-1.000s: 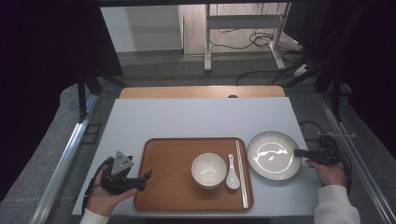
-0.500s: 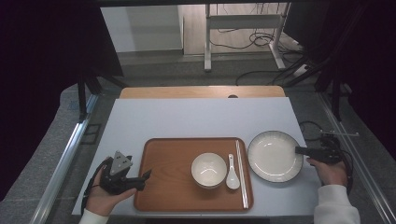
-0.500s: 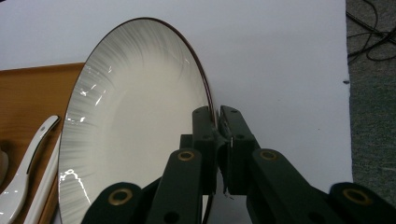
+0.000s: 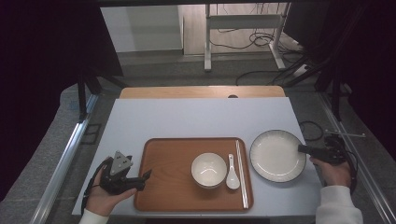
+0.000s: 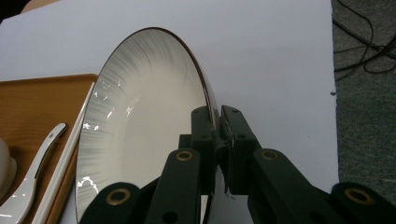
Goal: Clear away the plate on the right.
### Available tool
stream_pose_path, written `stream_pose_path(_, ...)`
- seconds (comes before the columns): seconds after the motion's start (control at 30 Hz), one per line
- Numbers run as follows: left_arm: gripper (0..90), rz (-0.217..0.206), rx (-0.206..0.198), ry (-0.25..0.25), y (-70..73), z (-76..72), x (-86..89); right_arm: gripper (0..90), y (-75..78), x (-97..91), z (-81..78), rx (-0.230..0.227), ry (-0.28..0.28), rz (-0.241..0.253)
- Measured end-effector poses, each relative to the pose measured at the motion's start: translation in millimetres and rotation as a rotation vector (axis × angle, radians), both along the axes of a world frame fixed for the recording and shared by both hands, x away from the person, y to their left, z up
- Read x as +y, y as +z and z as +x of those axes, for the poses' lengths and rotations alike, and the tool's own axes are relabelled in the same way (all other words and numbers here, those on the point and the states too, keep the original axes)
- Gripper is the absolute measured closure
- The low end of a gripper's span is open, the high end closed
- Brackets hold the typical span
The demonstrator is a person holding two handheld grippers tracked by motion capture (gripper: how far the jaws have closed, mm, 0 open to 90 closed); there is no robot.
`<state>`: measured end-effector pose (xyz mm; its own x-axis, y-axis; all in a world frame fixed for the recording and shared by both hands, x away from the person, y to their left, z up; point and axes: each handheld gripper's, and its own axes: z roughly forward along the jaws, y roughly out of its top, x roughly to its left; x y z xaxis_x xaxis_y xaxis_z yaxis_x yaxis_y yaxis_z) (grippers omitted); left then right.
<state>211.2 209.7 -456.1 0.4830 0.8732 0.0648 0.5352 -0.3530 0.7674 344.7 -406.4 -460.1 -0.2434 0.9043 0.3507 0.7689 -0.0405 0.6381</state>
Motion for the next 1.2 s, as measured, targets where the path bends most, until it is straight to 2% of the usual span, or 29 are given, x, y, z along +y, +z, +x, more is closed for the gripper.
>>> stream_pose_path(0.17,17.8,0.0,-0.001,0.0,0.2,-0.1,0.0,84.2,2.7,-1.5,-2.0,-0.034,0.002,0.001)
stream_pose_path(0.37,17.8,0.001,-0.001,0.0,0.2,-0.1,-0.4,84.2,7.0,-2.8,-4.2,-0.061,0.023,0.039)
stream_pose_path(0.63,17.8,0.0,-0.002,-0.001,0.6,-0.4,-0.5,84.2,12.2,-1.2,-6.6,-0.083,0.034,0.05)
stream_pose_path(0.8,17.8,0.0,-0.002,0.0,0.4,-0.2,-0.6,84.4,17.4,-1.2,-9.4,-0.102,0.041,0.079)
stream_pose_path(1.2,17.7,-0.002,-0.004,-0.006,2.2,-0.7,-3.9,84.4,36.2,18.4,-14.7,-0.15,0.1,0.135)
